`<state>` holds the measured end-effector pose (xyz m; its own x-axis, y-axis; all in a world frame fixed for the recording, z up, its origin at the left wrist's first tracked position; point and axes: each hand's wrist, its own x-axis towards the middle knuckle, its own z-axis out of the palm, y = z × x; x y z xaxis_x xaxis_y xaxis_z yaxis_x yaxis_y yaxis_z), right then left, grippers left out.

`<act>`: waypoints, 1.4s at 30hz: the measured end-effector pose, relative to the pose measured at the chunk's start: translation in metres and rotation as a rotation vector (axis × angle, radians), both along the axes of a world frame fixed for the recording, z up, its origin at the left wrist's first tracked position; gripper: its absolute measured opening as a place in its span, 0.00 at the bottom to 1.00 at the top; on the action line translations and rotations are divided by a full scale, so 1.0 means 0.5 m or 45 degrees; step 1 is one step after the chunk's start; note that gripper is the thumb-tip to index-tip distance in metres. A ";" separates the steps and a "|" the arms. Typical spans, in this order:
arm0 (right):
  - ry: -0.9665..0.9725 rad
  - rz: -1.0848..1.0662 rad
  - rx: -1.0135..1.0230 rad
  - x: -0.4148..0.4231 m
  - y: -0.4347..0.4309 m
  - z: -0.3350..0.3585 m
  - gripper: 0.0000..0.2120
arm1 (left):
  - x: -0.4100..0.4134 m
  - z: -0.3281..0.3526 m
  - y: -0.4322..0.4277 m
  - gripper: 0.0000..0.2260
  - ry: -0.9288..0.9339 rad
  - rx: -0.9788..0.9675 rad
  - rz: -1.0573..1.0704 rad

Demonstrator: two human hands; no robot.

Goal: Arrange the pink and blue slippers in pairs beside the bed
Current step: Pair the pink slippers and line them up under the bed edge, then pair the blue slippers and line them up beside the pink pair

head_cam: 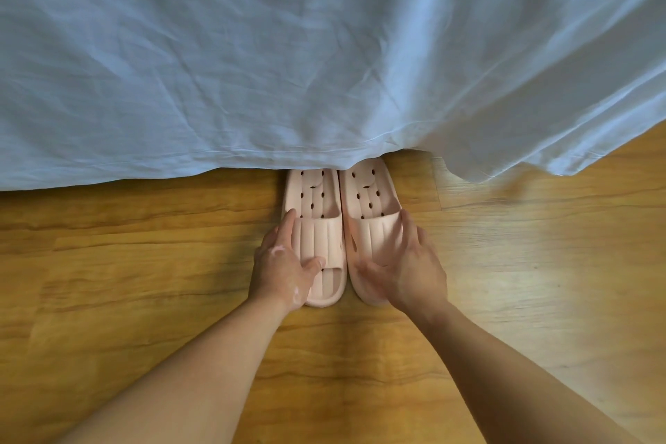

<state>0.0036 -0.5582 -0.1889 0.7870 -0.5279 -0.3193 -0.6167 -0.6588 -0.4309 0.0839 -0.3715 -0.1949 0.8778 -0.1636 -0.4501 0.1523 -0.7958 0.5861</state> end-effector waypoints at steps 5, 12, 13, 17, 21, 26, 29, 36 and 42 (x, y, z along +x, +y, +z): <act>-0.024 -0.001 -0.016 -0.008 -0.004 -0.012 0.58 | -0.001 -0.005 0.001 0.41 -0.007 -0.005 0.025; -0.014 0.017 -0.038 -0.011 -0.001 -0.010 0.57 | 0.000 -0.004 0.006 0.41 -0.005 -0.015 0.022; -0.007 0.018 -0.039 -0.013 0.001 -0.010 0.57 | -0.003 -0.003 0.007 0.41 0.000 -0.017 0.023; 0.007 0.024 -0.037 -0.030 0.007 -0.008 0.56 | -0.021 -0.003 0.016 0.41 0.025 -0.035 0.028; 0.019 0.028 -0.036 -0.043 0.008 -0.008 0.57 | -0.036 -0.002 0.022 0.40 0.026 -0.028 0.007; 0.117 0.042 -0.014 -0.038 0.004 0.005 0.59 | -0.027 0.014 0.034 0.46 0.106 -0.081 -0.097; 0.034 0.155 -0.188 -0.036 0.013 0.046 0.57 | -0.008 0.057 0.087 0.47 0.186 -0.050 -0.214; 0.441 1.614 -0.176 0.023 0.268 0.188 0.33 | 0.003 0.167 0.529 0.36 0.339 0.571 -0.546; 0.750 2.030 -0.244 0.084 0.547 0.133 0.33 | -0.054 0.181 0.915 0.38 0.319 0.924 -0.103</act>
